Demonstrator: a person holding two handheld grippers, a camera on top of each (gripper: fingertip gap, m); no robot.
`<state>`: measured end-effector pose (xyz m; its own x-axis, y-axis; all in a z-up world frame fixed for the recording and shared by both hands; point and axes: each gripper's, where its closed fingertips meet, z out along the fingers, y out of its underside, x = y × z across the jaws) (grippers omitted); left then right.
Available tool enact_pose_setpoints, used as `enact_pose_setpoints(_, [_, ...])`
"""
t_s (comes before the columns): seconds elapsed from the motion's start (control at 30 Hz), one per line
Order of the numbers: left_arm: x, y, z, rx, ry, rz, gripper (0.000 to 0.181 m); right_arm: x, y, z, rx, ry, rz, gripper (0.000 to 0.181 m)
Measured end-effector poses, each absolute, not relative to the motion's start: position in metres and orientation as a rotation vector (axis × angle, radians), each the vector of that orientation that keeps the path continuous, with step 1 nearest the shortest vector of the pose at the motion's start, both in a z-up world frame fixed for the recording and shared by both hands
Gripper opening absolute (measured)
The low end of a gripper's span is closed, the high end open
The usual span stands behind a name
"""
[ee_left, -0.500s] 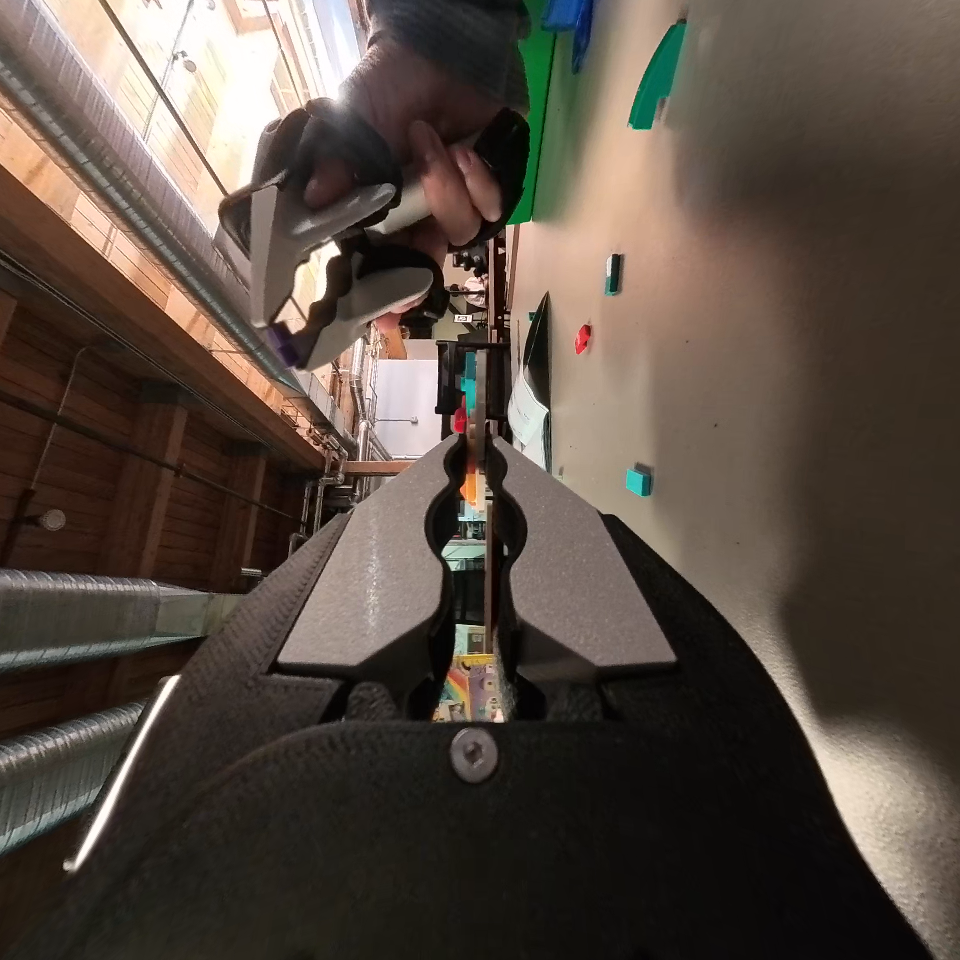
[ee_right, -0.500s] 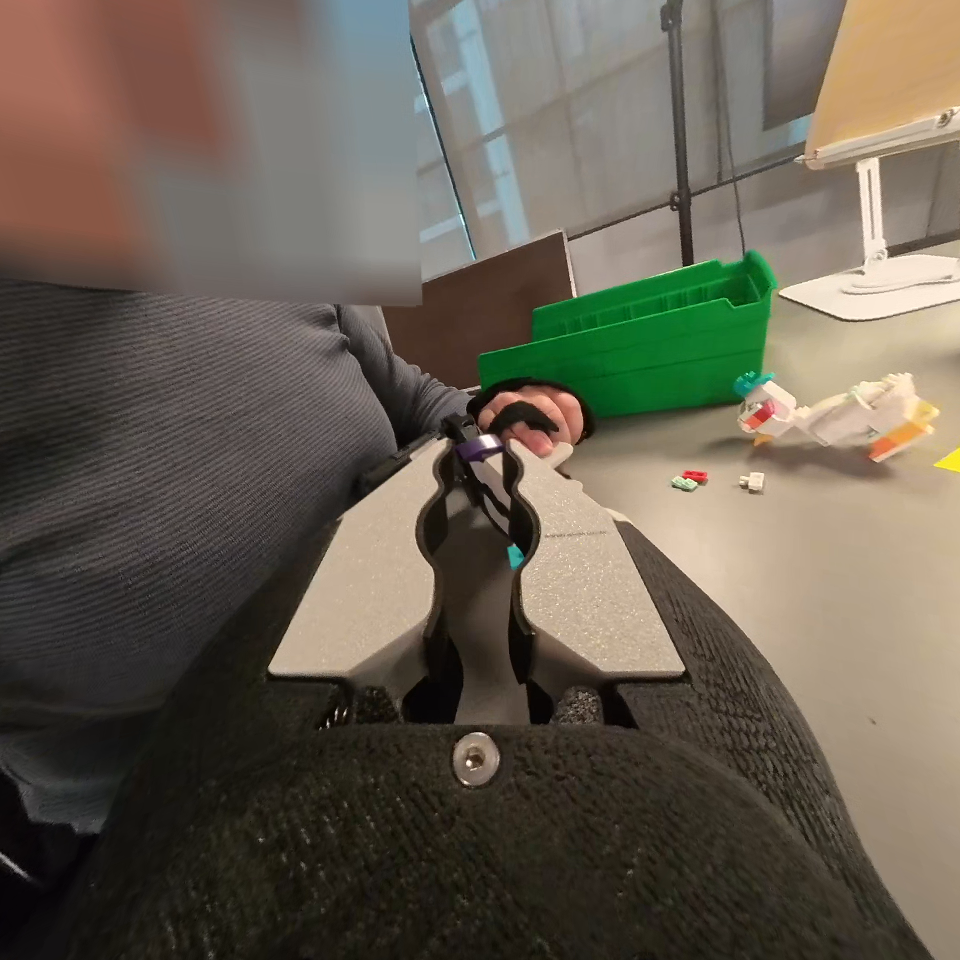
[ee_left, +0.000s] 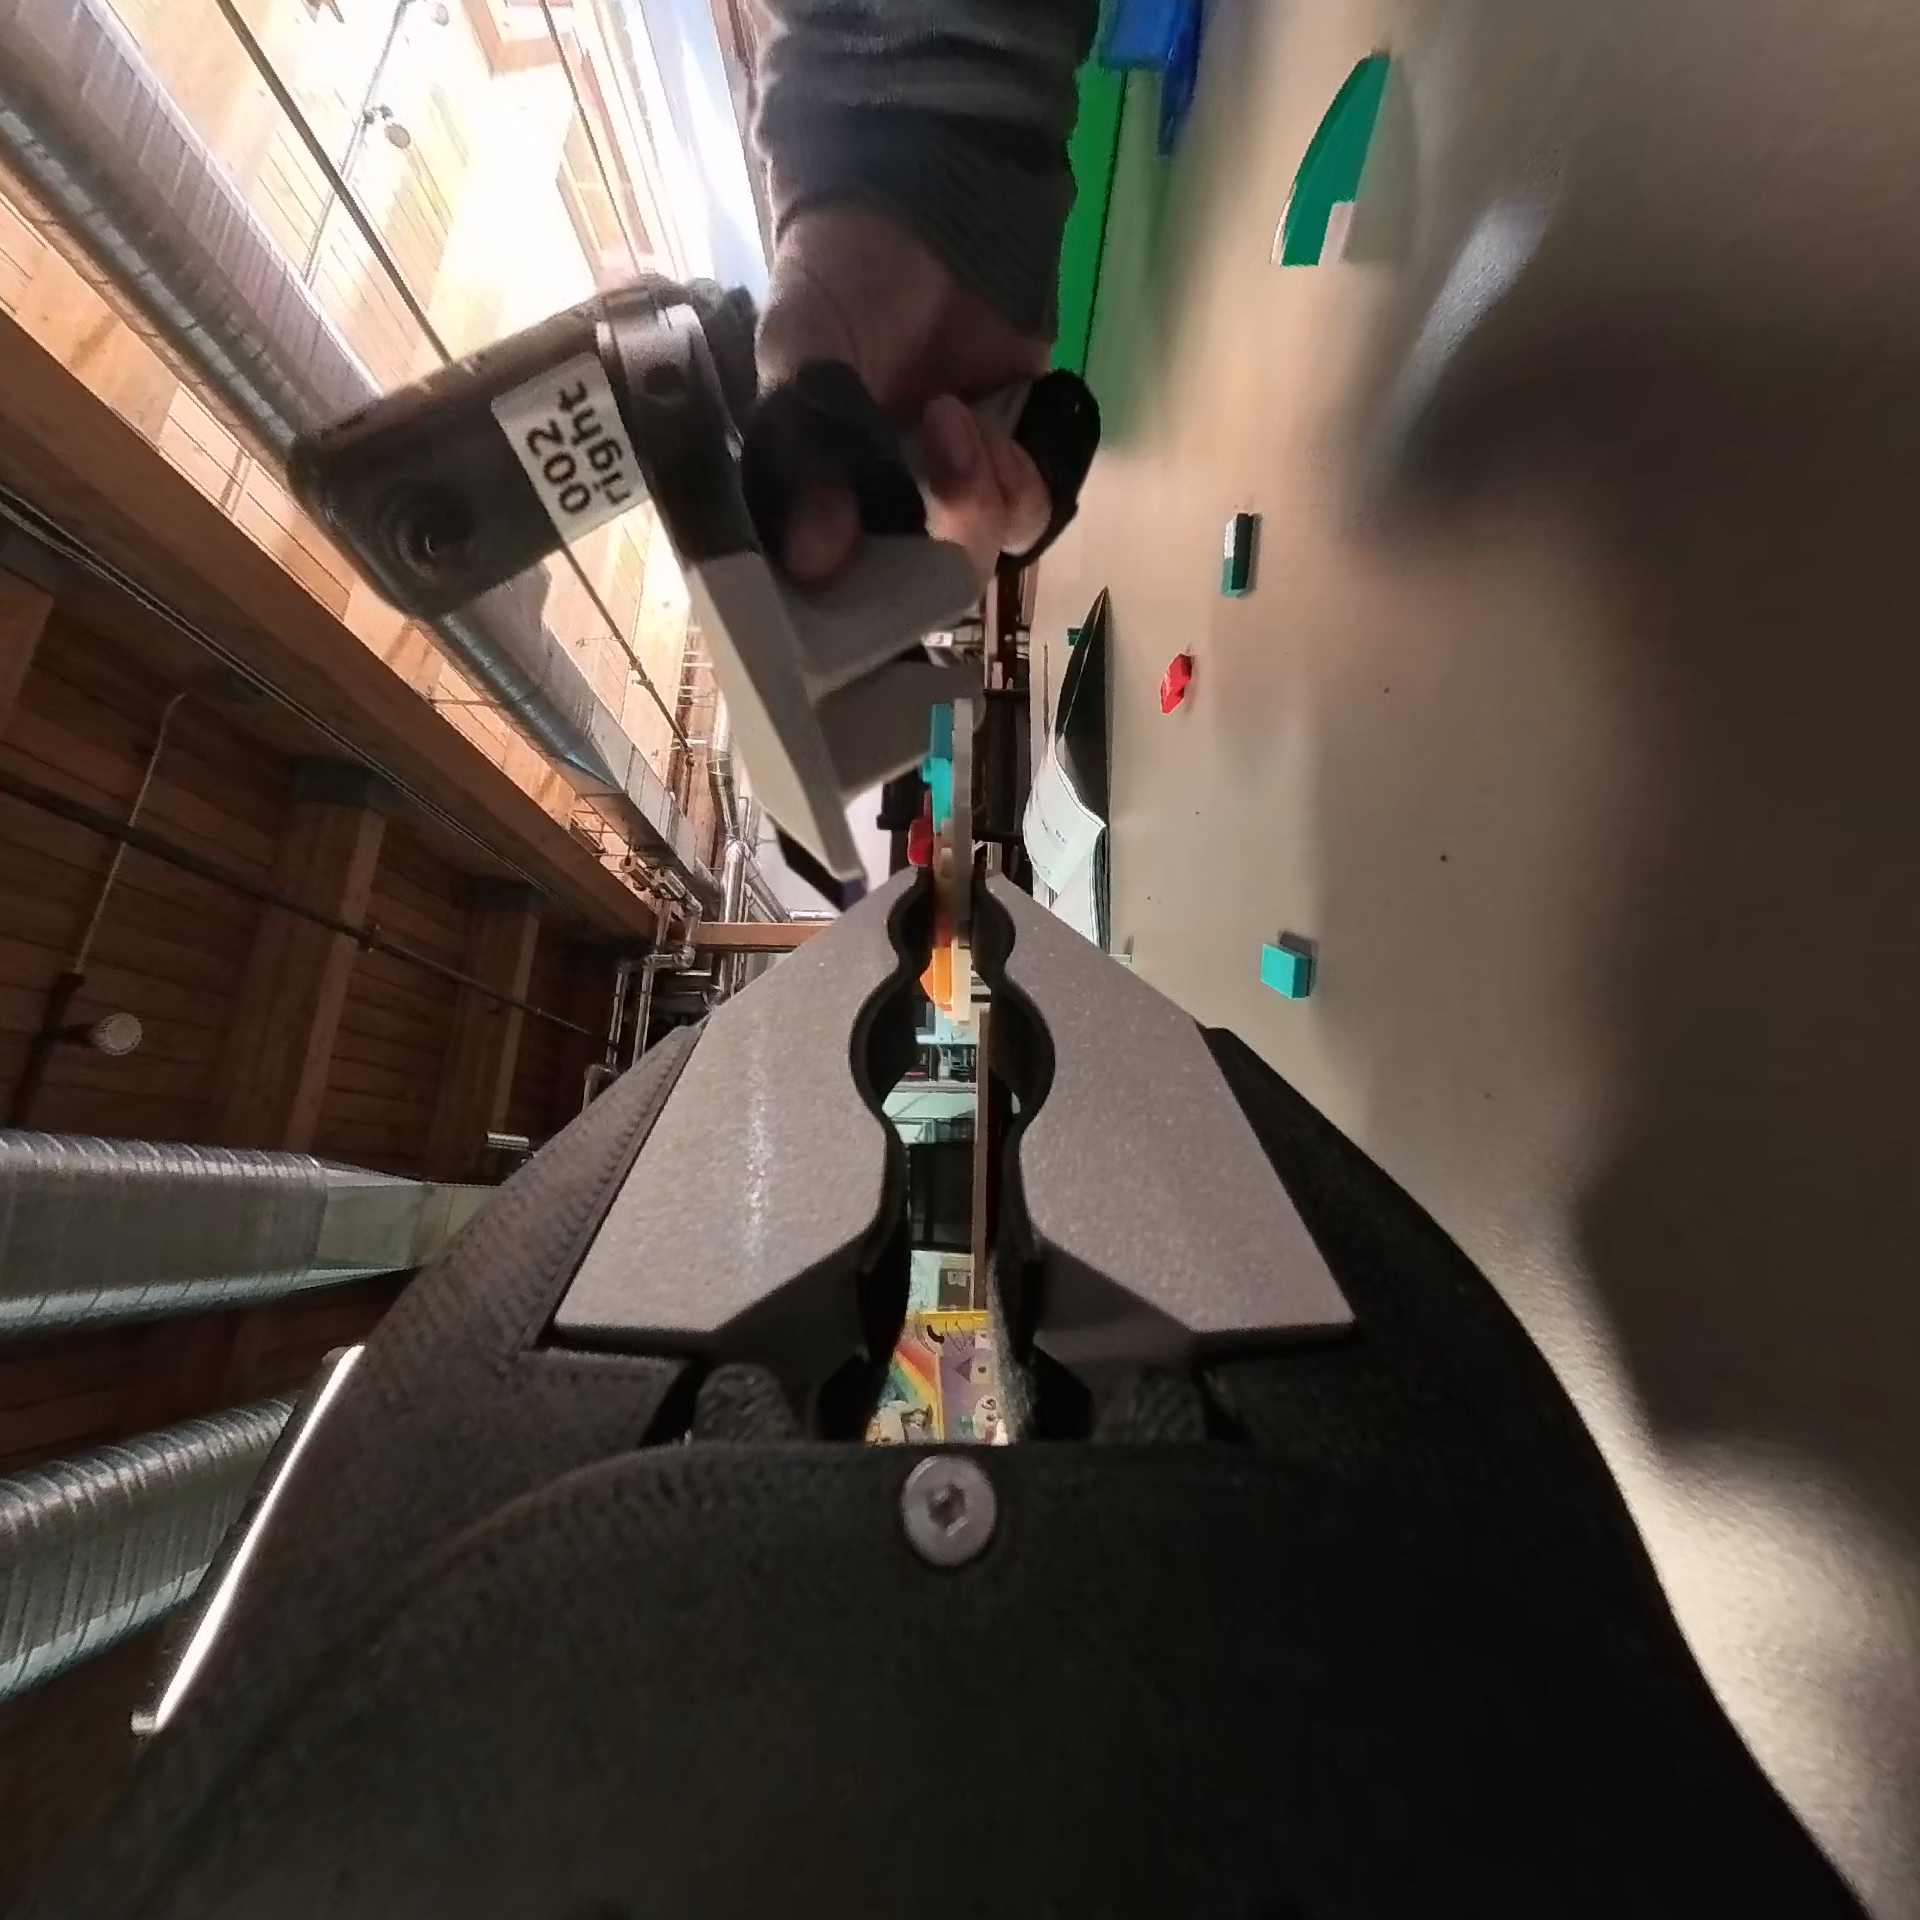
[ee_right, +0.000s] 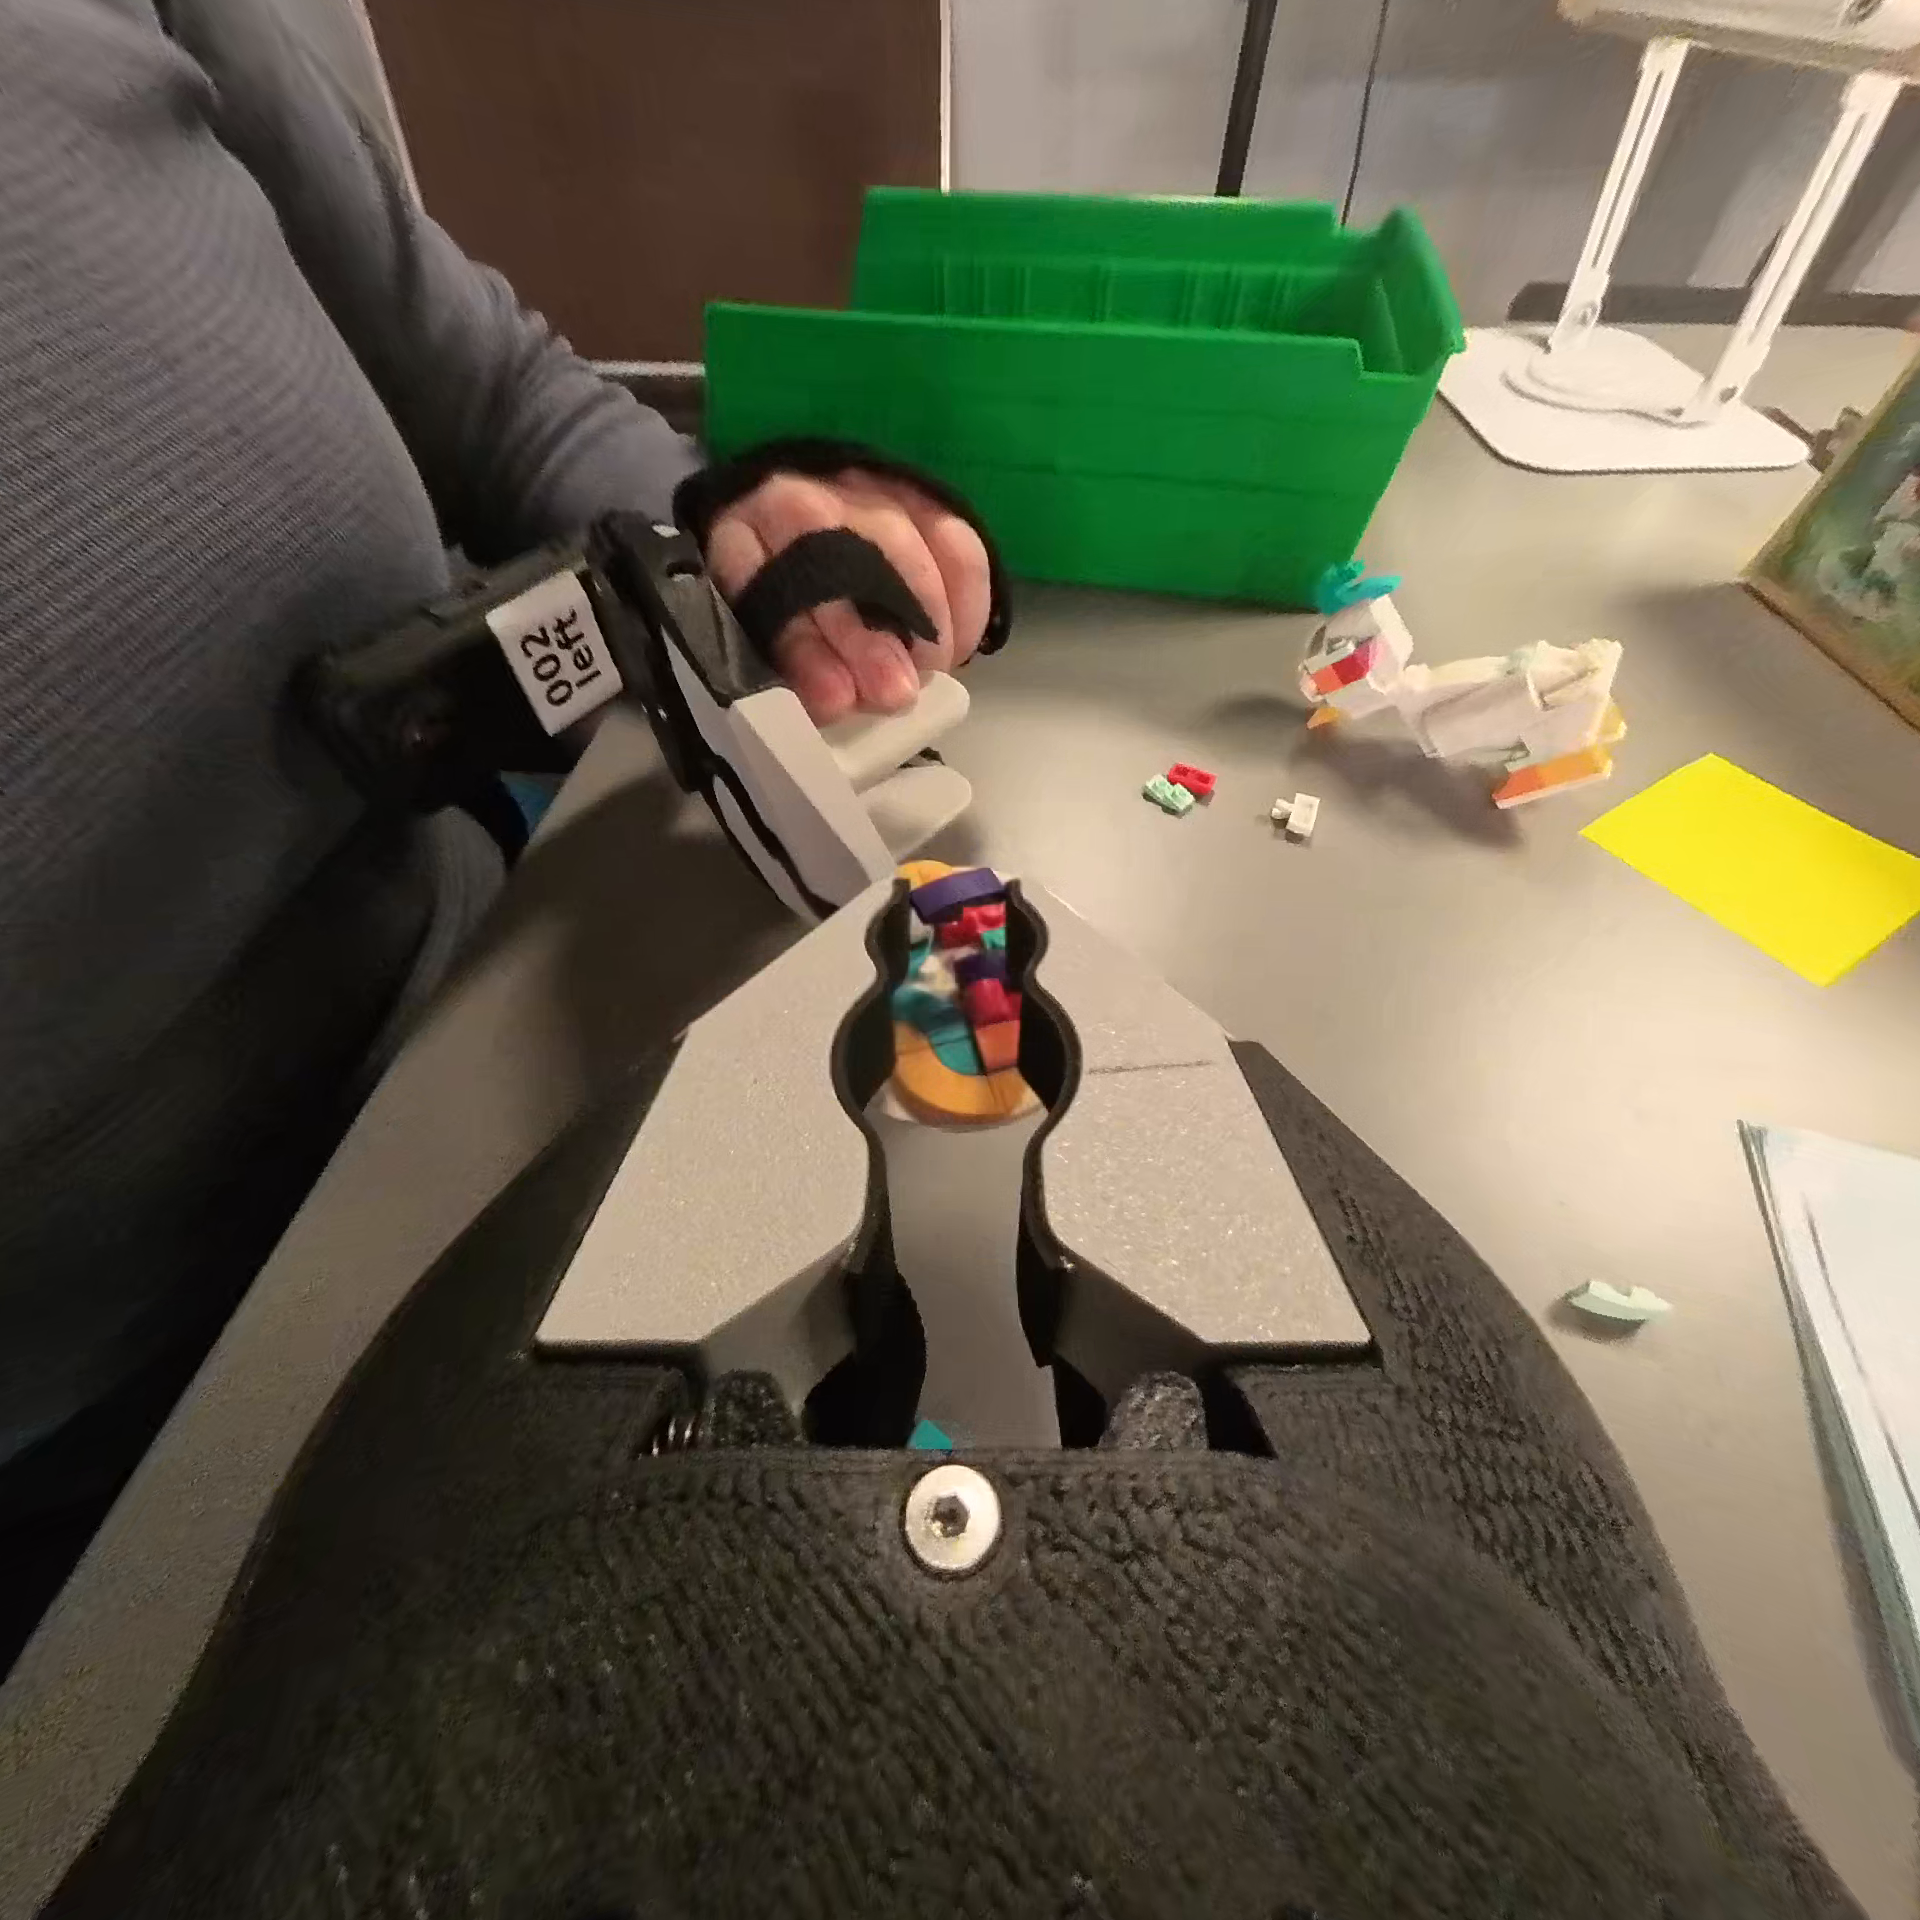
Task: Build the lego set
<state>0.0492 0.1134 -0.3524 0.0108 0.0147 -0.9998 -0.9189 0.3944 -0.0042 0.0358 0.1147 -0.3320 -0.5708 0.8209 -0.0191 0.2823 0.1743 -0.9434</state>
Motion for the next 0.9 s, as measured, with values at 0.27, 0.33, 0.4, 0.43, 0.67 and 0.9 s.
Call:
enact_pose_setpoints(0.27, [0.049, 0.113, -0.352, -0.890, 1.358, 0.913, 0.005, 0.033, 0.118, -0.340, -1.015, -2.018, 1.316, 0.016])
enact_pose_setpoints(0.33, [0.050, 0.113, -0.353, -0.890, 1.364, 0.912, 0.005, 0.033, 0.118, -0.342, -1.011, -2.036, 1.292, 0.016])
enact_pose_setpoints(0.4, [0.050, 0.113, -0.354, -0.891, 1.371, 0.911, 0.005, 0.033, 0.119, -0.343, -1.016, -2.055, 1.255, 0.016])
enact_pose_setpoints(0.43, [0.050, 0.113, -0.354, -0.890, 1.373, 0.911, 0.005, 0.033, 0.119, -0.343, -1.018, -2.069, 1.234, 0.016])
enact_pose_setpoints(0.67, [0.051, 0.113, -0.355, -0.889, 1.379, 0.915, 0.005, 0.035, 0.121, -0.345, -1.146, -2.198, 1.046, 0.015])
enact_pose_setpoints(0.9, [0.052, 0.112, -0.357, -0.887, 1.389, 0.914, 0.004, 0.037, 0.120, -0.349, -1.257, -2.277, 0.810, 0.015])
